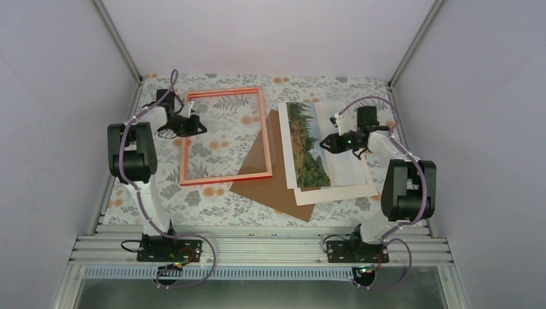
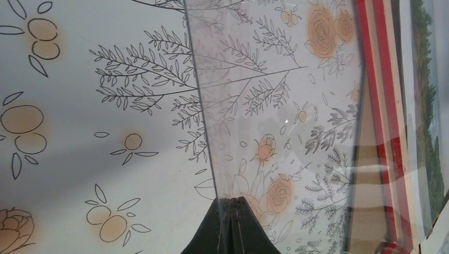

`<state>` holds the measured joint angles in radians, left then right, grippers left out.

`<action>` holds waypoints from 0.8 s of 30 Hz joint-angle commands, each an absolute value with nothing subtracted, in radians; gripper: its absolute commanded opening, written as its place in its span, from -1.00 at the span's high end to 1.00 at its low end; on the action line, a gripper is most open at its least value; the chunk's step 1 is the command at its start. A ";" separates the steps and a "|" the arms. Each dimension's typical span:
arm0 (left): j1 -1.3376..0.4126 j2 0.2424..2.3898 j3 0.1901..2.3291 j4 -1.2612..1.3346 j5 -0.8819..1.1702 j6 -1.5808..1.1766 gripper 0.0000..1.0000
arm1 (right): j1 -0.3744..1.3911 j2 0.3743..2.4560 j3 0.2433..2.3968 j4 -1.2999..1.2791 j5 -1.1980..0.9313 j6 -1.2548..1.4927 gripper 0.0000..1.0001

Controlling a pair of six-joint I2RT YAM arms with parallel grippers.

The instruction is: Put the photo into the frame

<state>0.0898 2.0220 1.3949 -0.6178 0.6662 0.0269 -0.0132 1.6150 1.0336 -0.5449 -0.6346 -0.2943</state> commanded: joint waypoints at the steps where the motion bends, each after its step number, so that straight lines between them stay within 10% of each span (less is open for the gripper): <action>1: 0.098 1.973 1.387 -0.609 0.711 0.053 0.95 | -0.005 1.585 1.023 -0.527 -0.634 -0.295 0.38; 24: 0.098 1.996 1.397 -0.628 0.626 0.053 0.95 | -0.004 1.584 1.021 -0.526 -0.633 -0.297 0.38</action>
